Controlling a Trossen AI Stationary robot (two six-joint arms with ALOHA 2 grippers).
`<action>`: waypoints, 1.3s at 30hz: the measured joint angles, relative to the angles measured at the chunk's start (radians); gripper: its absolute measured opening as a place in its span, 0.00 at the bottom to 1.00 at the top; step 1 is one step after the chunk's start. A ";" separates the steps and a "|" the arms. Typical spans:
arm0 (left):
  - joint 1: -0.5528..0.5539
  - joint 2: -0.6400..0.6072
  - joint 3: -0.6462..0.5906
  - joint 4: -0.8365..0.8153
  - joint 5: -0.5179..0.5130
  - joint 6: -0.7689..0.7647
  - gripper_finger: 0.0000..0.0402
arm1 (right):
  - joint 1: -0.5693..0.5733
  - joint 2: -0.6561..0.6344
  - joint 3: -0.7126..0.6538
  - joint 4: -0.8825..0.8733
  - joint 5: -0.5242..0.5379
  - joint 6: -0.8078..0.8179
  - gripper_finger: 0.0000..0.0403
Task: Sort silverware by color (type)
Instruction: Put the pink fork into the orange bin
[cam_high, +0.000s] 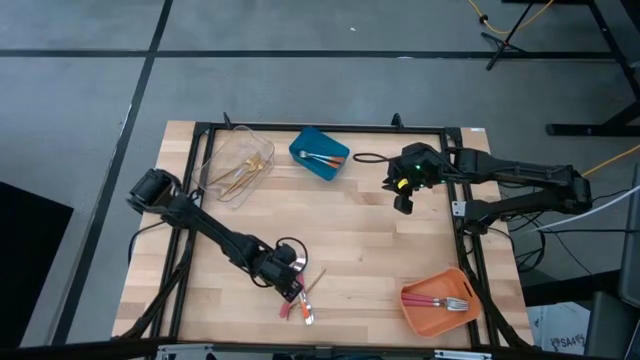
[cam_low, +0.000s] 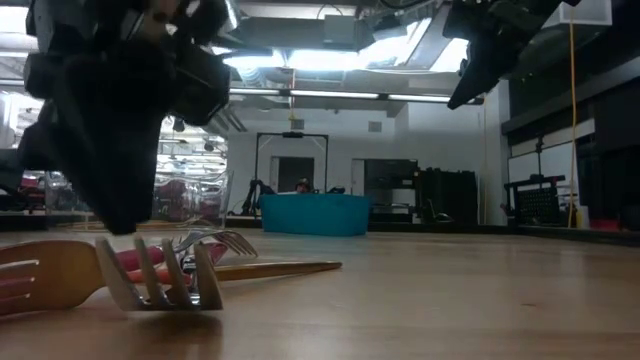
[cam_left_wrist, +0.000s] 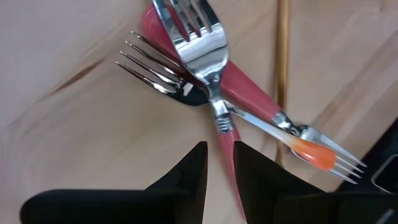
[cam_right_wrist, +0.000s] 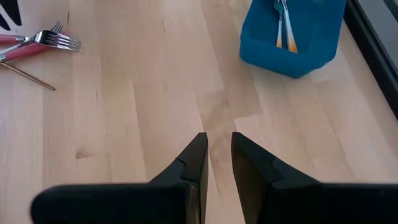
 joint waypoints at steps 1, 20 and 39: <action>0.000 0.007 0.000 0.001 0.000 0.000 0.18 | 0.000 0.000 0.000 0.000 0.000 0.000 0.15; 0.004 0.014 0.000 0.009 -0.034 0.000 0.18 | 0.000 0.000 0.000 0.000 0.000 0.000 0.15; 0.004 0.014 0.000 0.026 -0.053 0.001 0.32 | 0.000 0.000 0.000 0.000 0.000 0.000 0.15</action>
